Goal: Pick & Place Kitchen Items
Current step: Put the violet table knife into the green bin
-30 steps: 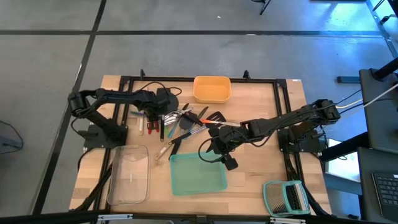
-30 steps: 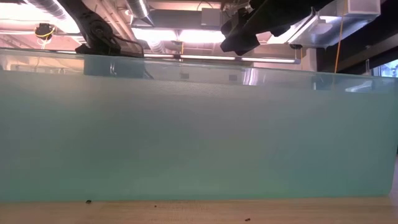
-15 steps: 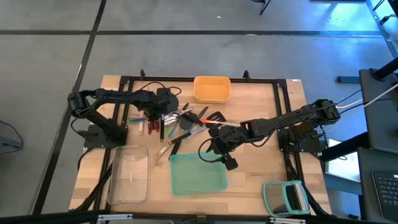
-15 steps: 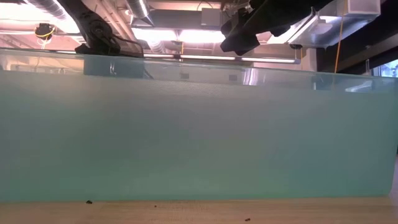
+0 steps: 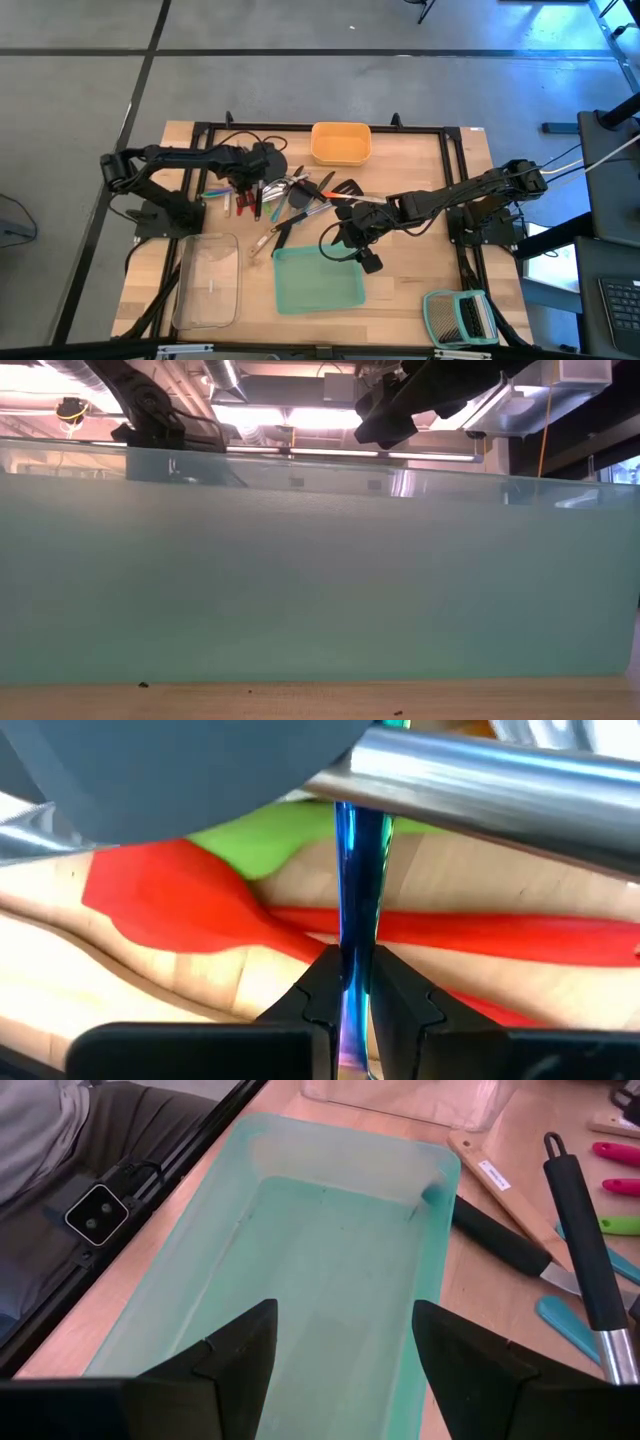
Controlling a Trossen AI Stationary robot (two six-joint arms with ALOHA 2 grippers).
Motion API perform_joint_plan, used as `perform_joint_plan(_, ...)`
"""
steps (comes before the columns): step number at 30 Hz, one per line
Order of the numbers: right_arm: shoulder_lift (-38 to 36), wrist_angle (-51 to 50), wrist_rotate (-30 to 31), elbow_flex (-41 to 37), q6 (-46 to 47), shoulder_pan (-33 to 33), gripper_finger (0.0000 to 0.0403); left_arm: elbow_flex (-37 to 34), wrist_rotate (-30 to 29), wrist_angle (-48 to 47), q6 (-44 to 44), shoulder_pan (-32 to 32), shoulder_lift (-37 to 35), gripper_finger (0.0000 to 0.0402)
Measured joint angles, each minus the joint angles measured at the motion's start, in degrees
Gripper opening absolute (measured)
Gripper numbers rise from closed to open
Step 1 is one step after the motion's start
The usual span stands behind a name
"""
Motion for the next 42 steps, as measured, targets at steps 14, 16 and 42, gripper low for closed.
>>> perform_joint_plan(14,0.0,-0.2,0.0,0.0,0.0,0.0,0.0234,1.0,1.9,-5.8,-4.1,-0.5,-0.4,0.0028)
perform_joint_plan(16,0.0,-0.2,0.0,0.0,0.0,0.0,0.0234,1.5,1.7,-6.4,-5.1,-0.6,-0.4,0.0028)
perform_joint_plan(42,0.0,-0.5,0.0,0.0,0.1,0.0,0.0234,3.4,13.6,-11.7,-10.0,-5.5,-0.5,0.0028)
